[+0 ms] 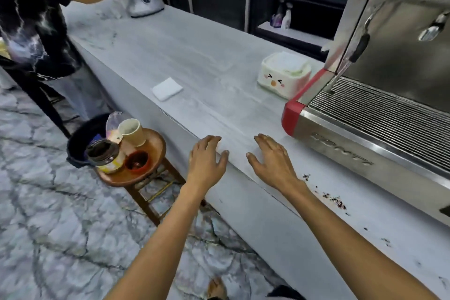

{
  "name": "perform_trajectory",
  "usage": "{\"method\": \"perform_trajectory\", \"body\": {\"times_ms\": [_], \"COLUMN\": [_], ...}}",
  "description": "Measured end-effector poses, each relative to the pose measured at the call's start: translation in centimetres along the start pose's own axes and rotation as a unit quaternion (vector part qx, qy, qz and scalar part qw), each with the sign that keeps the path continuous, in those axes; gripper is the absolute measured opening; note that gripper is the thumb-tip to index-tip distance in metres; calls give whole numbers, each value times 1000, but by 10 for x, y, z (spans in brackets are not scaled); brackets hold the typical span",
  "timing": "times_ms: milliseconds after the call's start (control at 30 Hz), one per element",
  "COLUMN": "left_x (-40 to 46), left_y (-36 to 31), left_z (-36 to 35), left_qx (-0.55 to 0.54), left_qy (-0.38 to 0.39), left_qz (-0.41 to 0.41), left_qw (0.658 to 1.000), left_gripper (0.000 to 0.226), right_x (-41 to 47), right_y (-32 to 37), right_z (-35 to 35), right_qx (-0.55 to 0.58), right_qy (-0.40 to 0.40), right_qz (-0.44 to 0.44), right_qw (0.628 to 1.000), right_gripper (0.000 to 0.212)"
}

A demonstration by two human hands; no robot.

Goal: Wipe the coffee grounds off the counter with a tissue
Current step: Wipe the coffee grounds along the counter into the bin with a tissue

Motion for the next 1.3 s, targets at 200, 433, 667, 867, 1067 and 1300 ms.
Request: {"method": "perform_trajectory", "body": {"times_ms": [200, 433, 667, 867, 1067, 1300], "left_x": [56, 118, 185, 234, 298, 361], "left_y": [38, 45, 33, 3, -44, -97], "left_z": [2, -6, -11, -17, -13, -24], "left_qx": [-21, -40, -45, -59, -84, -126], "left_qy": [7, 30, 30, 39, 49, 88], "left_qz": [-42, -106, -148, -198, -274, -327], "left_qw": [999, 993, 988, 978, 957, 932], "left_gripper": [57, 48, 49, 51, 54, 58], "right_x": [35, 81, 132, 160, 205, 261], "right_y": [14, 13, 6, 4, 1, -33], "right_z": [-21, -27, -19, 2, 48, 96], "right_qx": [3, 18, 31, 27, 15, 18], "right_qy": [-28, -78, -135, -190, -307, -387], "right_qz": [-47, -74, -108, -149, -155, -288], "right_qw": [999, 994, 984, 970, 939, 876], "right_gripper": [58, 58, 58, 58, 50, 52]}}
Point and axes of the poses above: each hand's wrist, its own x-axis towards the middle knuckle, its own z-axis out of the back of the hand, y = z × x, the point moved 4 cm from there along x, towards the middle knuckle, and after that the axes turned 15 degrees about x, right-handed, at the moved point
